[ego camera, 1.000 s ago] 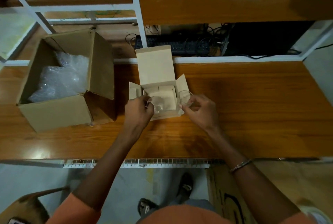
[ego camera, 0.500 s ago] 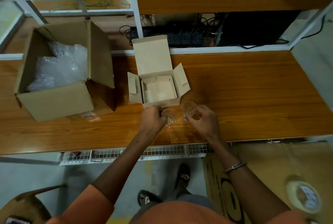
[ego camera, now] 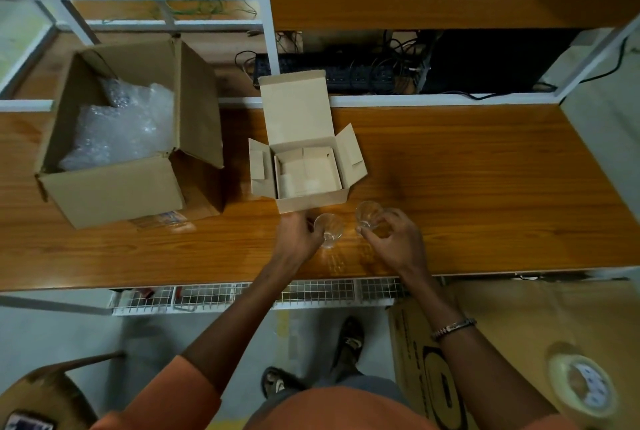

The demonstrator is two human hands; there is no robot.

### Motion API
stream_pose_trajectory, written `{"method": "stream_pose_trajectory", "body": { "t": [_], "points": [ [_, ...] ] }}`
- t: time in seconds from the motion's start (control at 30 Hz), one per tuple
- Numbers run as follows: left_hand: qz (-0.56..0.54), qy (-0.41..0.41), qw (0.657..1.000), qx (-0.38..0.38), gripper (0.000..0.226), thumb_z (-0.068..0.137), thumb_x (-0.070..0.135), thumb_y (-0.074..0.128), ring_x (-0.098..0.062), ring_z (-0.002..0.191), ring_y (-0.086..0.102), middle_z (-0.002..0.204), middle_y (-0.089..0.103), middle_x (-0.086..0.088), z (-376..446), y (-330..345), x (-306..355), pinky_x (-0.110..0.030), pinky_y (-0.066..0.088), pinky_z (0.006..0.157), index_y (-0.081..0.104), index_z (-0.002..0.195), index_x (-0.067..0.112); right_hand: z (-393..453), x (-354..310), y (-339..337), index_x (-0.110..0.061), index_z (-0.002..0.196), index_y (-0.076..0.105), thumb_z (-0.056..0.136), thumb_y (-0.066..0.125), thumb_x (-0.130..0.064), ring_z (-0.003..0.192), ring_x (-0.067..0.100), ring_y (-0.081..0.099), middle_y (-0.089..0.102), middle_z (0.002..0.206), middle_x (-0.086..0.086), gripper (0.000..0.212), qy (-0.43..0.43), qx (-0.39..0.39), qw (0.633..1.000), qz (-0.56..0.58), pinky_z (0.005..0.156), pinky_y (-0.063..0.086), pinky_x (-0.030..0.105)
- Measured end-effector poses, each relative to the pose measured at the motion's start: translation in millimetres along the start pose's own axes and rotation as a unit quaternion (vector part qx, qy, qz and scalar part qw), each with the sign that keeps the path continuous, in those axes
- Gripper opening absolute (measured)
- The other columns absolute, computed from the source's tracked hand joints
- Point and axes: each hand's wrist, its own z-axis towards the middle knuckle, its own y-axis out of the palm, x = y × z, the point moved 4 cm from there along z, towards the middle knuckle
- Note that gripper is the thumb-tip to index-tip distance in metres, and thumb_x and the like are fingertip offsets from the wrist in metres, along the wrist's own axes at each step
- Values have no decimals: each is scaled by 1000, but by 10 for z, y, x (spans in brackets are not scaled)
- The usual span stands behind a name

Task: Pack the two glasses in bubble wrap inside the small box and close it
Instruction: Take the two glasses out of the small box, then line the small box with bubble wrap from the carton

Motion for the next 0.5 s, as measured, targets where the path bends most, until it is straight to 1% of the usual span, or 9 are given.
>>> {"method": "stream_pose_trajectory", "body": {
  "t": [0.1, 0.13, 0.2, 0.27, 0.33, 0.4, 0.43, 0.5],
  "points": [
    [7, -6, 1000, -6, 31, 104, 36, 63, 2, 70, 56, 103, 78, -4, 11, 1, -32, -7, 38, 58, 75, 116, 10, 20, -25, -22, -23, 92, 68, 80, 79, -55, 102, 11, 58, 64, 119, -3, 36, 19, -5, 1000, -2, 71, 42, 17],
    [8, -14, 1000, -8, 31, 103, 36, 64, 2, 69, 56, 102, 77, -3, 14, -14, -46, -8, 39, 57, 74, 116, 9, 30, -47, -41, -23, 91, 68, 80, 78, -58, 103, 11, 58, 64, 119, -3, 38, 23, 2, 1000, -7, 71, 40, 16],
    [13, -24, 1000, 4, 30, 103, 35, 64, -4, 72, 60, 100, 76, -3, 25, -106, -58, -10, 44, 59, 73, 116, 9, 76, -132, -93, -22, 93, 70, 80, 75, -64, 110, 14, 57, 64, 121, -1, 44, 17, 29, 999, -38, 75, 40, 21],
    [14, -19, 999, 35, 30, 103, 35, 62, -10, 80, 67, 105, 77, -4, 37, -281, -49, -20, 54, 68, 72, 117, 11, 171, -310, -147, -22, 90, 71, 80, 75, -65, 113, 16, 56, 67, 117, -1, 44, -11, 67, 996, -59, 79, 39, 23],
    [17, -4, 996, 87, 35, 102, 40, 61, -14, 91, 72, 114, 77, -3, 38, -540, -18, -30, 60, 78, 71, 122, 12, 303, -603, -162, -23, 85, 71, 81, 77, -59, 107, 14, 55, 68, 106, -4, 37, -46, 83, 994, -46, 75, 37, 20],
    [16, 20, 990, 140, 40, 102, 43, 59, -16, 100, 72, 121, 76, -3, 29, -855, 8, -35, 60, 86, 70, 127, 14, 441, -965, -103, -24, 84, 70, 84, 74, -57, 100, 11, 54, 67, 98, -8, 34, -78, 69, 994, -23, 72, 41, 22],
    [15, 28, 987, 159, 40, 101, 43, 60, -16, 104, 71, 124, 75, -3, 21, -1015, 5, -34, 58, 90, 70, 129, 15, 506, -1151, -44, -26, 85, 69, 85, 72, -58, 99, 9, 54, 67, 98, -10, 32, -94, 57, 994, -13, 73, 45, 25],
    [12, 37, 982, 184, 39, 101, 40, 61, -15, 110, 68, 126, 74, -2, -5, -1337, -32, -30, 55, 90, 70, 131, 17, 609, -1541, 80, -31, 87, 68, 88, 69, -59, 102, 5, 53, 66, 101, -14, 28, -129, 32, 991, 7, 77, 50, 28]
  ]
}}
